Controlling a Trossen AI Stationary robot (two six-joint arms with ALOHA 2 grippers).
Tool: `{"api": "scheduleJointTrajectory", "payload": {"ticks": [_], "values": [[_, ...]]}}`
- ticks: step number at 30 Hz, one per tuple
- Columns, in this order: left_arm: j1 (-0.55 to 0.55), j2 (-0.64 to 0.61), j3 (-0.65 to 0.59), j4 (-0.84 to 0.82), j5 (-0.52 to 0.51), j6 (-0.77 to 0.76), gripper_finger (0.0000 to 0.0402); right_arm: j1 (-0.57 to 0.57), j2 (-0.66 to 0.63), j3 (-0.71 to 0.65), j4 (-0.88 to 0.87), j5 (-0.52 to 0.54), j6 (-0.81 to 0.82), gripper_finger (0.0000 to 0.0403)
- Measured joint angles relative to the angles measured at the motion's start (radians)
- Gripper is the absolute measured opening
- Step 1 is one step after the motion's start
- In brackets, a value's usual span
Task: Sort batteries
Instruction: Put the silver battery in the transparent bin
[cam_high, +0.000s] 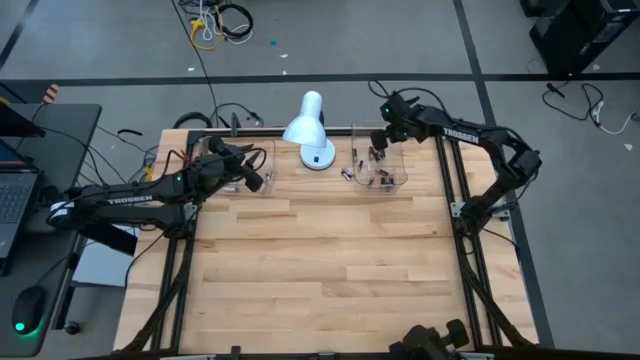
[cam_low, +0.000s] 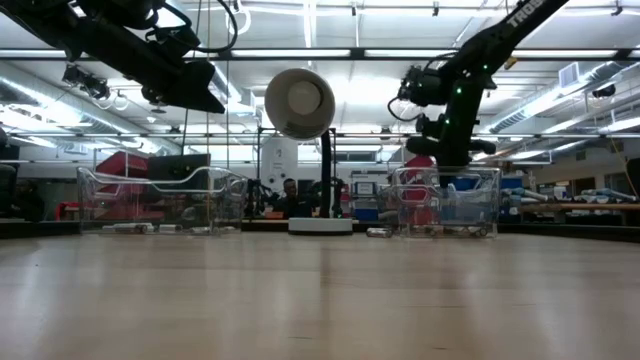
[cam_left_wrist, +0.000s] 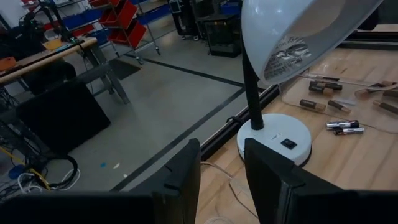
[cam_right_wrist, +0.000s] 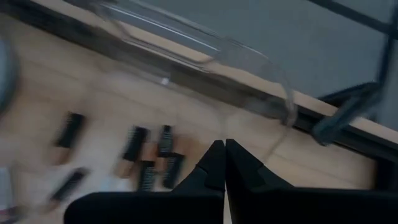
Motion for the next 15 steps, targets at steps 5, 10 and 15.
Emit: {"api": "scheduleJointTrajectory", "payload": {"ticks": [5,10,15], "values": [[0.000,0.000,0.000,-0.001,-0.001,-0.001,0.0122,-0.015,0.047,0.000,-0.022,0.068,-0.014,0.0000],[0.000,0.000,0.000,-0.001,-0.001,-0.001,0.0122,-0.015,0.060,0.000,-0.030,0.103,-0.027,0.0000],[0.000,0.000,0.000,-0.001,-0.004,-0.001,0.0122,-0.018,0.060,0.000,-0.040,0.168,-0.075,0.0000]]}}
